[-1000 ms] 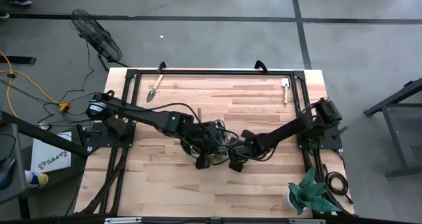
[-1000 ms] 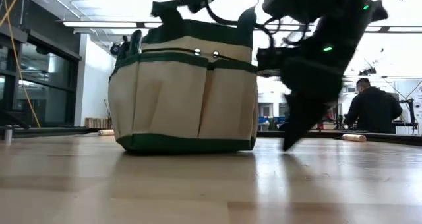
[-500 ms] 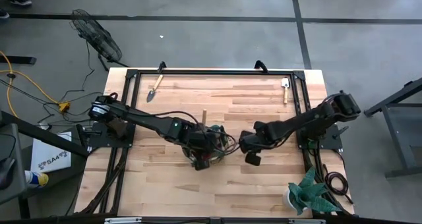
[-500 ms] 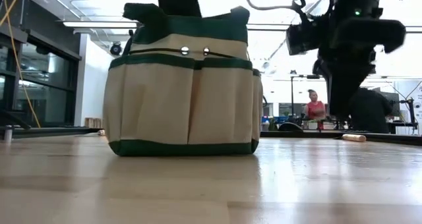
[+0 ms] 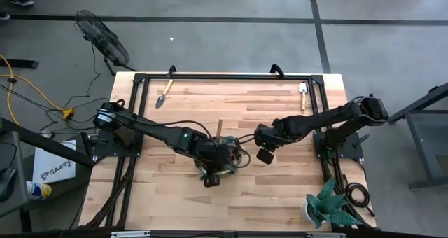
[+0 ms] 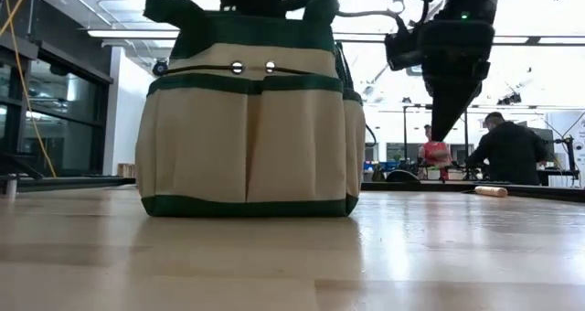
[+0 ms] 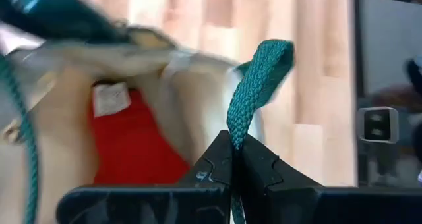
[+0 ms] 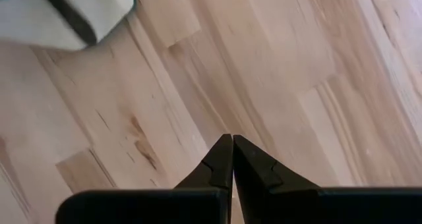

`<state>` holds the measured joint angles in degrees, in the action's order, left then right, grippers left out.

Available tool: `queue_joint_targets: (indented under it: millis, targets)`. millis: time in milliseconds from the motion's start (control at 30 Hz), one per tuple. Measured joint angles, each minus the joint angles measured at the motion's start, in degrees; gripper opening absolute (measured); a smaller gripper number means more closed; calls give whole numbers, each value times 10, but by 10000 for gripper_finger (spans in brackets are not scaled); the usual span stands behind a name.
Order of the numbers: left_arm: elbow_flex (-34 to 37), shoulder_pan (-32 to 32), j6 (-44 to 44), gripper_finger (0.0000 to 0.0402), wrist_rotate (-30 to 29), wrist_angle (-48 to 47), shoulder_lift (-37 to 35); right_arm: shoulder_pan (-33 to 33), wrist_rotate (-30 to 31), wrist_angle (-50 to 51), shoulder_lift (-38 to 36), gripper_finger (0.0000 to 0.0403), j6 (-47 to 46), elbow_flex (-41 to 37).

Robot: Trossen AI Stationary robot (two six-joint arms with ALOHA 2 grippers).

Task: Pick & Place Garden tools in Gardening bag
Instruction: Adjust the white gardening bag

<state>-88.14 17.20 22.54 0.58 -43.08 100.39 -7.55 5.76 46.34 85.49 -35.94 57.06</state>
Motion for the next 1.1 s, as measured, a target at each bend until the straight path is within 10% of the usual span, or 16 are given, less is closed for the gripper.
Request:
queue_joint_targets:
  millis: [800,1100]
  targets:
    - [-15,12,-33,11,-10,34,-5,47,-5,-21,1,3,-14,0]
    - [-53,12,-43,103,-64,-12,-6,47,-12,-21,1,3,-13,0]
